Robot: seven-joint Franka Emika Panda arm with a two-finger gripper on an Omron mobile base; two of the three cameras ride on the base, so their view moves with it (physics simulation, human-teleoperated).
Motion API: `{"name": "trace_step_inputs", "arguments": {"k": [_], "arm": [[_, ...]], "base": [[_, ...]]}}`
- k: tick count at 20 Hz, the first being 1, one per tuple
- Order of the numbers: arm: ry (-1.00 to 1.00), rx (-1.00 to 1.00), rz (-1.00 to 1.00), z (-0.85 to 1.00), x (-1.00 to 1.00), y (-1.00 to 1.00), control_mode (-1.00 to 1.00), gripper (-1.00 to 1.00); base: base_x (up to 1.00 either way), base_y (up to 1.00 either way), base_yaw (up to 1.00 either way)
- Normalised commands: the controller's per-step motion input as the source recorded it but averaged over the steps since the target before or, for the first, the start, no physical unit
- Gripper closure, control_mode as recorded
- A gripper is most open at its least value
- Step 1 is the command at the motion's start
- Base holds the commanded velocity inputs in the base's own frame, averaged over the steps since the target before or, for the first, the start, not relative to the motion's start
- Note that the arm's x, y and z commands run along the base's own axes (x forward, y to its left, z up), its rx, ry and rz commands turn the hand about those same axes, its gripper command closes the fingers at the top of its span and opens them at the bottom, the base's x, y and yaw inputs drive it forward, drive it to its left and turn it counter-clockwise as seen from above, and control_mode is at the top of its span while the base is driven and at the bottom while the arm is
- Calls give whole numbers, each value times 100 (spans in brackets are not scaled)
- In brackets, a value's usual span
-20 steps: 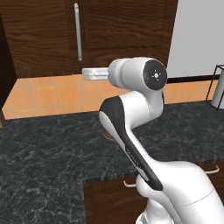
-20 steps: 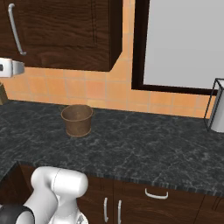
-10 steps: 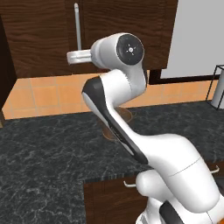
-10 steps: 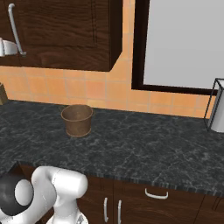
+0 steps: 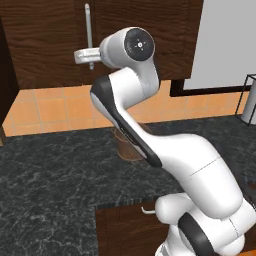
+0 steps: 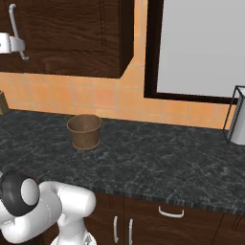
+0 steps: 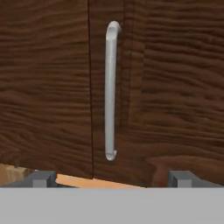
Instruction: Open the cabinet, pick up the bread from the cabinet and place it in the basket. Then move the basket to the dining counter.
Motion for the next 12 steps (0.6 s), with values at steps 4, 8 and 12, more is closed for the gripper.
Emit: {"name": "trace_step_inputs", "arguments": {"k": [4, 8, 12], "arm": [[-2, 0, 0, 0, 40, 0, -100, -100], [0, 0, 0, -1, 8, 0, -100, -100], [0, 0, 0, -3, 27, 8, -100, -100]], "base": [[0, 0, 0], [0, 0, 0], [0, 0, 0]]}}
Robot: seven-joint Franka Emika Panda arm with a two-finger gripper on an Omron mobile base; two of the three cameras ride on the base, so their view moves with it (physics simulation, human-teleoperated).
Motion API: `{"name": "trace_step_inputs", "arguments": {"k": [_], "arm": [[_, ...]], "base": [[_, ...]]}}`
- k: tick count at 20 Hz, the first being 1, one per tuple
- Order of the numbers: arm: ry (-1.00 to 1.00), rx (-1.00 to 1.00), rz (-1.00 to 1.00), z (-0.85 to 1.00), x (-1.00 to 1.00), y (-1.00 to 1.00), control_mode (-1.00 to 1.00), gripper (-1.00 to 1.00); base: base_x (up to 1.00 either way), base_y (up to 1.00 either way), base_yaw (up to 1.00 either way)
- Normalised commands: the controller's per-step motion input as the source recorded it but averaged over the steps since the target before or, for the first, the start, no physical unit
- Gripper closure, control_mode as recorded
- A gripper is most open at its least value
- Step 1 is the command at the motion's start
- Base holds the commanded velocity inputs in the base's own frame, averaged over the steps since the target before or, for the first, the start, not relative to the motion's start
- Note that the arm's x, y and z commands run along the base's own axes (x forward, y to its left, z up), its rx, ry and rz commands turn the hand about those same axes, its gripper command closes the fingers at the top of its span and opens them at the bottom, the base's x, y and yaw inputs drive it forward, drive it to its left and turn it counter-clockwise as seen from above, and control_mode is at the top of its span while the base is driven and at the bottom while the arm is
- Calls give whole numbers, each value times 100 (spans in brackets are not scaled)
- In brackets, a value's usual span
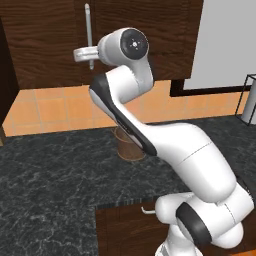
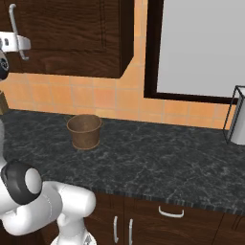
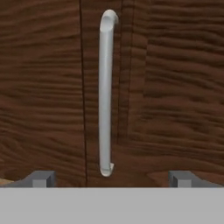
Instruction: Open the cabinet, pick up the bread from the cabinet and place it in the basket. Then move the basket to the dining counter.
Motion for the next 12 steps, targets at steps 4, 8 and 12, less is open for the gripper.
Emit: {"name": "trace_step_inputs", "arguments": {"k": [4, 8, 12], "arm": [[-2, -1, 0, -4, 28, 14, -100, -100], [-6, -2, 0, -1, 24, 33, -100, -100], [-2, -1, 0, 0, 36, 16, -100, -100]], "base": [[0, 0, 0], [0, 0, 0], [0, 0, 0]]}}
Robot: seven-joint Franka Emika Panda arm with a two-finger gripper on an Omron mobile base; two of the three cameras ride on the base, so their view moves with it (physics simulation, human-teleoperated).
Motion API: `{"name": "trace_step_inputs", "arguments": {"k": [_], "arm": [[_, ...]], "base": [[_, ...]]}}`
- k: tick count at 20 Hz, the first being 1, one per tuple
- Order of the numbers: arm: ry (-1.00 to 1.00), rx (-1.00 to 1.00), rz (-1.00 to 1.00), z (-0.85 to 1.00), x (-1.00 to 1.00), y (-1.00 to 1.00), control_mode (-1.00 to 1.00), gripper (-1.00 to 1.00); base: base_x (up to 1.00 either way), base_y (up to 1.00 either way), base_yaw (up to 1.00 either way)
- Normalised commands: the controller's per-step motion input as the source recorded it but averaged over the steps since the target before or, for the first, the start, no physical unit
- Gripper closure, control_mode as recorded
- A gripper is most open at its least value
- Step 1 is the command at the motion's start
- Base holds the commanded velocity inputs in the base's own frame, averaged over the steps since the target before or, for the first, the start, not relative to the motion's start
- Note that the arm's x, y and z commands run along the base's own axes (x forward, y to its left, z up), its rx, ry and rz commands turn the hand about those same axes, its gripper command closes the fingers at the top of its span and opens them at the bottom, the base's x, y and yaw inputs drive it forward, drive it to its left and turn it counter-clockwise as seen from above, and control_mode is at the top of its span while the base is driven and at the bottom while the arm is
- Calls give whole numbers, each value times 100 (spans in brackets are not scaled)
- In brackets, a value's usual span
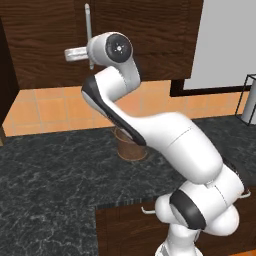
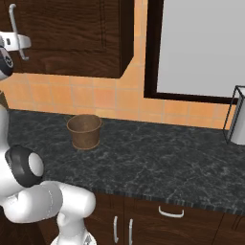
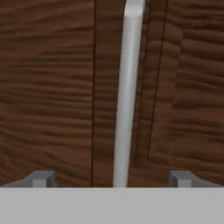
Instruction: Open the cabinet, pick up the bread from the cabinet and place it in the basket. Then move the basket to the dining counter.
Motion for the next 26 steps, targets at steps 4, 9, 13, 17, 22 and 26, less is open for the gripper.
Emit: {"name": "trace_step_inputs", "arguments": {"k": [4, 9, 13, 17, 22, 26], "arm": [[0, 0, 0, 0, 44, 0, -100, -100], [0, 0, -5, -4, 51, 10, -100, -100], [0, -2, -14, -7, 50, 27, -100, -100], [0, -3, -13, -1, 39, 32, -100, -100], [-1, -3, -3, -40, 48, -21, -100, 100], [0, 0, 0, -37, 27, -83, -100, 100]], "base": [[0, 0, 0], [0, 0, 0], [0, 0, 0], [0, 0, 0], [0, 0, 0], [0, 0, 0]]}}
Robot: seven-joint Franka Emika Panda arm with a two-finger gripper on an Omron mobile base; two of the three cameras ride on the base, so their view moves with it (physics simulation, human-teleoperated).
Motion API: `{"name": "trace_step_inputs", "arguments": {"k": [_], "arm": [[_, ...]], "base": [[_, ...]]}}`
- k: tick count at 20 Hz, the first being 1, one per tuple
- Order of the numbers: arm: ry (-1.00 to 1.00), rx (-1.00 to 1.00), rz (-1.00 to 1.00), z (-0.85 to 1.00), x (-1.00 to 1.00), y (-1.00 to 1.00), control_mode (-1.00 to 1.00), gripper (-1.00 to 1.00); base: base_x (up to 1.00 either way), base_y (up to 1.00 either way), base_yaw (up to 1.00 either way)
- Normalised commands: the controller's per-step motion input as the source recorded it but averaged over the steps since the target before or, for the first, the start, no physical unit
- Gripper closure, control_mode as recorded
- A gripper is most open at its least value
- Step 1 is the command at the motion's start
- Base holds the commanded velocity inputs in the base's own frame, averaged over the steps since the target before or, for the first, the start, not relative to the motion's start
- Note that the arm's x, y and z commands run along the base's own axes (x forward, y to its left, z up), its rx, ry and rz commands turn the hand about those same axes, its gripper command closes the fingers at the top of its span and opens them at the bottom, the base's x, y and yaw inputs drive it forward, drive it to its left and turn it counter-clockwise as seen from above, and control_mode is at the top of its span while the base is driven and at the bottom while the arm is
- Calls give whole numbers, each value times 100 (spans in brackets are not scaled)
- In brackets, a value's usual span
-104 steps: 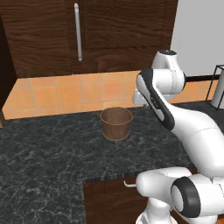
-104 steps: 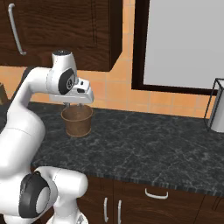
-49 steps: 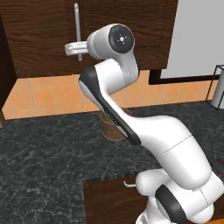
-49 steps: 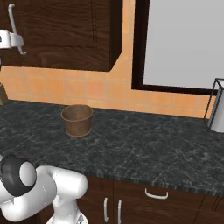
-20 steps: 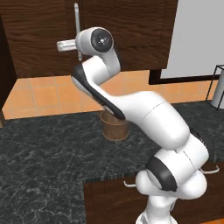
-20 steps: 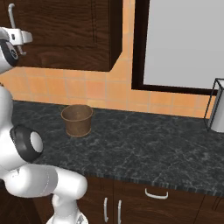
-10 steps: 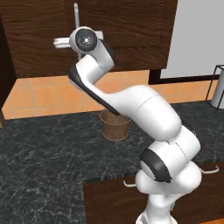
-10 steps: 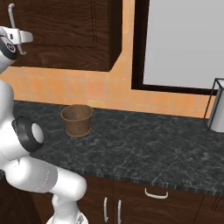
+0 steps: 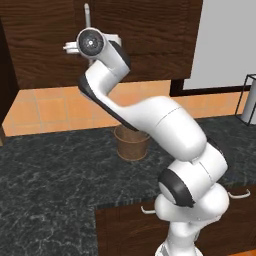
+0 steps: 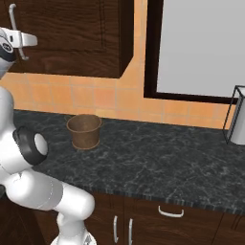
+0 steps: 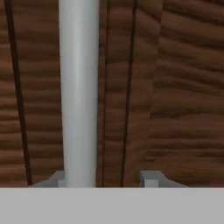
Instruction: Open the cabinet, pick up the bread from the cabinet and place it in the basket. Then move the basket to the dining counter.
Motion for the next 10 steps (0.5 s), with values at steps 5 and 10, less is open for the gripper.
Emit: {"name": "trace_step_inputs", "arguments": {"k": [5, 10], "arm": [[0, 1, 0, -22, 0, -100, -100, 100], [-2, 3, 4, -9, -8, -96, -100, 100]], "base": [[0, 0, 0], [0, 0, 0]]}}
